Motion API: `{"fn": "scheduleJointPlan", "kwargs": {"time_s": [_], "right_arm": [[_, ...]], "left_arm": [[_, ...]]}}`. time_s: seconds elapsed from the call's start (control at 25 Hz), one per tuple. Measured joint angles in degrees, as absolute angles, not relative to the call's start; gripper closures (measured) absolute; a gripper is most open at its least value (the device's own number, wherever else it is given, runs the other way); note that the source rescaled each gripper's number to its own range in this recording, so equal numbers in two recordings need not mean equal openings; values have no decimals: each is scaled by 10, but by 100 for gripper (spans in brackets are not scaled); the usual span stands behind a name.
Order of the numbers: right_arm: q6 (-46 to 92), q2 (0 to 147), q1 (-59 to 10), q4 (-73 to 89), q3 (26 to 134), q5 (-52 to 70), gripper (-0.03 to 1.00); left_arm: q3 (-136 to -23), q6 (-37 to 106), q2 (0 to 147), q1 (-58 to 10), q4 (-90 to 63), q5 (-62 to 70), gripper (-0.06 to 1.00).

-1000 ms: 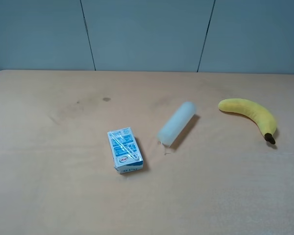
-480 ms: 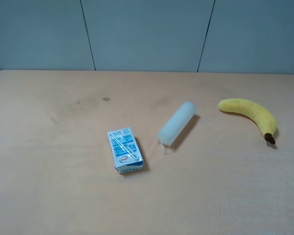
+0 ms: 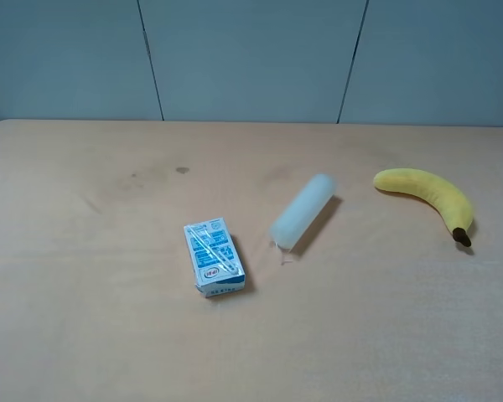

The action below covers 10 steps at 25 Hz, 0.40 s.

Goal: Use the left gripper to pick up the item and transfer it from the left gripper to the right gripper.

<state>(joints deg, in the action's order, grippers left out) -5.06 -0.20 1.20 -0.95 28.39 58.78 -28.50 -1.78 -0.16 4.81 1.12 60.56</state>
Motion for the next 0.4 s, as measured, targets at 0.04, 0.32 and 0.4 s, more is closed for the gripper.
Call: {"fn": "scheduleJointPlan", "kwargs": {"time_s": [0.04,0.32,0.4], "right_arm": [[-51,-2,12,-9,284,588,-3],[-51,-2,12,-9,284,588,-3],[-51,-2,12,-9,284,588,-3]], "left_arm": [[-285,-18,-2,48,11,606,-3],[-285,-18,-2,48,11,606,-3],[-285,-18,-2,48,11,606,-3]]}}
